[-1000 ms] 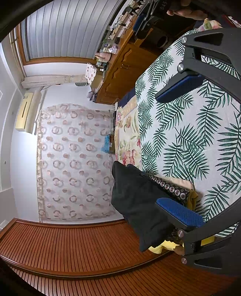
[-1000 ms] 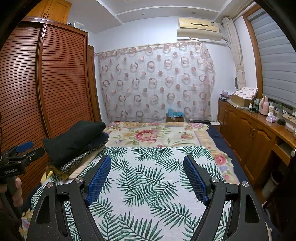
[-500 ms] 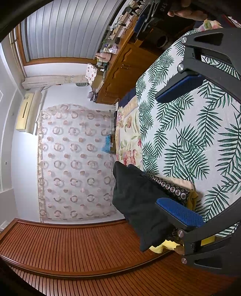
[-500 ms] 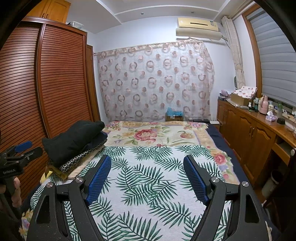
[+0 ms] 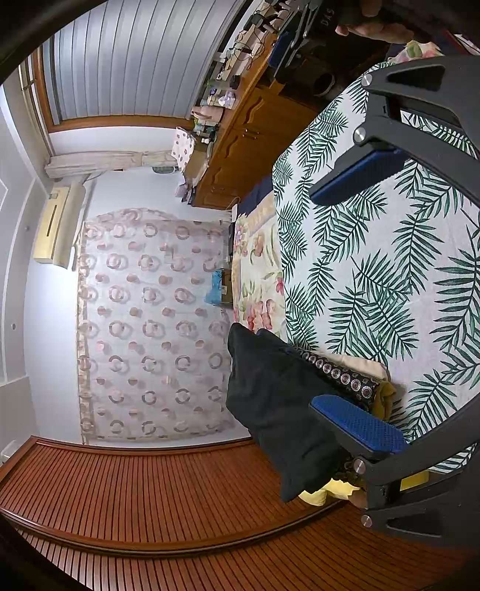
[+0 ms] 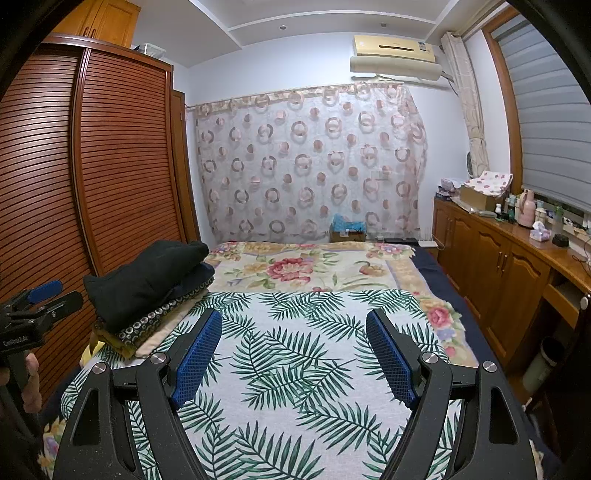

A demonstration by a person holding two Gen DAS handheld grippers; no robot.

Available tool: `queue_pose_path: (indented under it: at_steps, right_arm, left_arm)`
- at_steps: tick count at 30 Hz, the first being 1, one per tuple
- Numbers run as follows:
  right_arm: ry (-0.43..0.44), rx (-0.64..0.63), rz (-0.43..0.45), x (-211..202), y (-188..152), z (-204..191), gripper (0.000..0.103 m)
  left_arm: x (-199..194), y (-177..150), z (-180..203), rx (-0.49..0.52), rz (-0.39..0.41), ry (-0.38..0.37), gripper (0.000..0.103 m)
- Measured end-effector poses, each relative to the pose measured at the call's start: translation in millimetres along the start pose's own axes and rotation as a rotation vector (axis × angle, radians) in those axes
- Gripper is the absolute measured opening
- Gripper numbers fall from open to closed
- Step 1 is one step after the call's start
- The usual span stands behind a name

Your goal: Fold small clothes

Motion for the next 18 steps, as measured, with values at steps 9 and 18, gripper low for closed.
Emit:
queue_pose_path:
  at_steps: [9, 18]
  right_arm:
    - [-0.003, 0.001, 0.002, -1.0, 0.5, 2.9, 0.082]
    - [-0.003, 0.000, 0.003, -0.9, 1.2, 3.5, 0.082]
  left_arm:
    - [0.3, -0.2, 0.0, 0.000, 0.001, 0.000, 0.102]
    - [-0.9, -0.1, 0.7, 0.001, 0.003, 0.000, 0.102]
Point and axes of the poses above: each gripper's, at about its wrist camera, not at the fingertips, and x roughly the way its jaws point, z to its right, y to its top, the point moved 10 cm from there along x, roughly the way its jaws point, and after that the axes turned 14 degrees about -z, right-handed, at the moved point
